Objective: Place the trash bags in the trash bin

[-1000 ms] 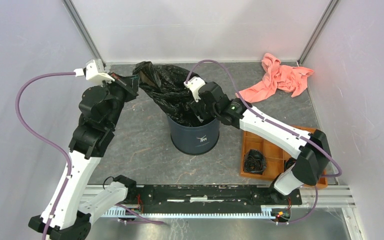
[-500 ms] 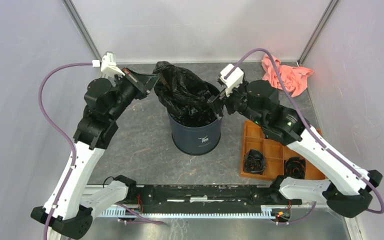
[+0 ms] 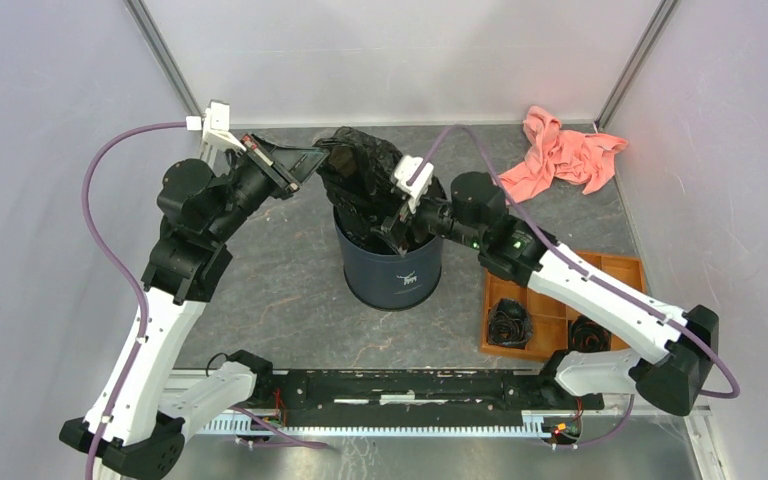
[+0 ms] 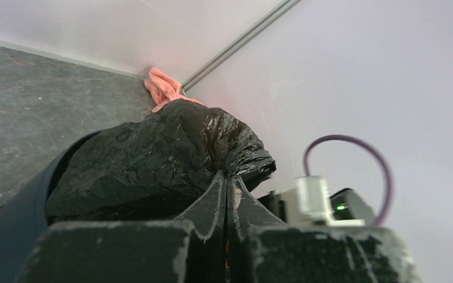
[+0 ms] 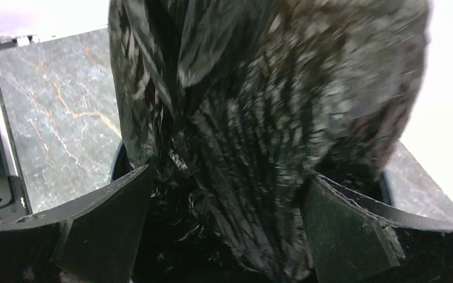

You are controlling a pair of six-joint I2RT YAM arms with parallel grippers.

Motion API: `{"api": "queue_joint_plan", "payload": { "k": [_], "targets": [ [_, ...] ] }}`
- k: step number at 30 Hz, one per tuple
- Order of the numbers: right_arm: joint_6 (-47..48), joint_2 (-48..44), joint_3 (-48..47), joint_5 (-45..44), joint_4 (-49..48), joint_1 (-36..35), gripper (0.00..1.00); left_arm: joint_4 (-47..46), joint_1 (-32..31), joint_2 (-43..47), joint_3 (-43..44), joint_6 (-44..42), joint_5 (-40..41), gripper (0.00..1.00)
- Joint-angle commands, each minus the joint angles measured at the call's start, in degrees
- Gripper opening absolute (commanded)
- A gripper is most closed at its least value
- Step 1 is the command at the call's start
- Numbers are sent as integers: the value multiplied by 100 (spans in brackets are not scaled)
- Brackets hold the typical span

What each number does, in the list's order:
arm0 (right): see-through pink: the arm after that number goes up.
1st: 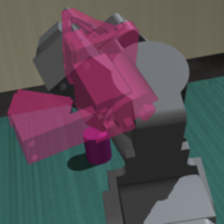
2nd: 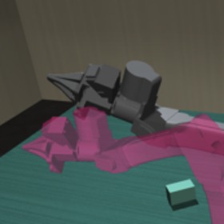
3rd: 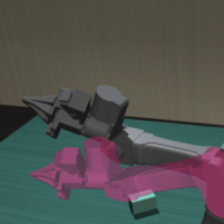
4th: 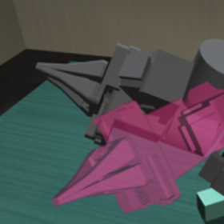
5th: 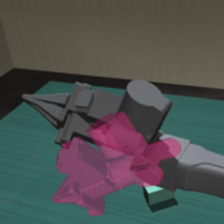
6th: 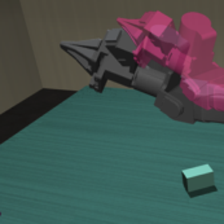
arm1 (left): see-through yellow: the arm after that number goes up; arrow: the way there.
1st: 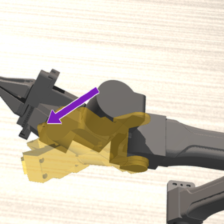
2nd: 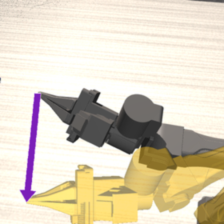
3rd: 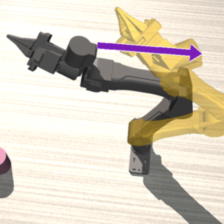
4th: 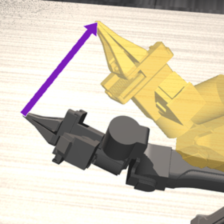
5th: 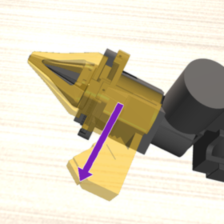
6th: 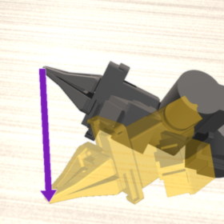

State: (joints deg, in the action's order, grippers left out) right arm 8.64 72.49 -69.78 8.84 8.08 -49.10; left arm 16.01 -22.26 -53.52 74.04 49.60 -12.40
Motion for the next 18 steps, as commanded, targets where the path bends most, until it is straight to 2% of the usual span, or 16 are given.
{"api": "queue_joint_plan", "payload": {
  "k": [1, 3, 5, 6, 8, 10, 14, 18],
  "targets": [
    [58, -303, 672, -151, -1335, -23, 95, -477, 5, 0, 140, 383, -482, 2],
    [31, -438, 1092, -500, -1861, -29, 87, -780, 3, -22, 38, 569, -721, 2],
    [-78, -521, 1221, -904, -2167, -21, 60, -1124, 10, -64, -117, 857, -977, 2],
    [-151, -554, 1094, -1092, -2078, -29, 42, -1318, 11, -82, -213, 1005, -1089, 2],
    [-270, -700, 661, -1278, -1536, -19, 22, -1438, 8, -111, -318, 1096, -1198, 2],
    [-334, -787, 84, -1277, -852, -23, 2, -1121, 5, -69, -347, 920, -1012, 2],
    [-526, -740, -1003, -1048, 926, -24, 1, -726, 10, -13, -542, 679, -546, 2],
    [-609, -274, -1881, -489, 2649, -21, 1, -451, 6, -205, -564, 460, -319, 2]
  ]
}}
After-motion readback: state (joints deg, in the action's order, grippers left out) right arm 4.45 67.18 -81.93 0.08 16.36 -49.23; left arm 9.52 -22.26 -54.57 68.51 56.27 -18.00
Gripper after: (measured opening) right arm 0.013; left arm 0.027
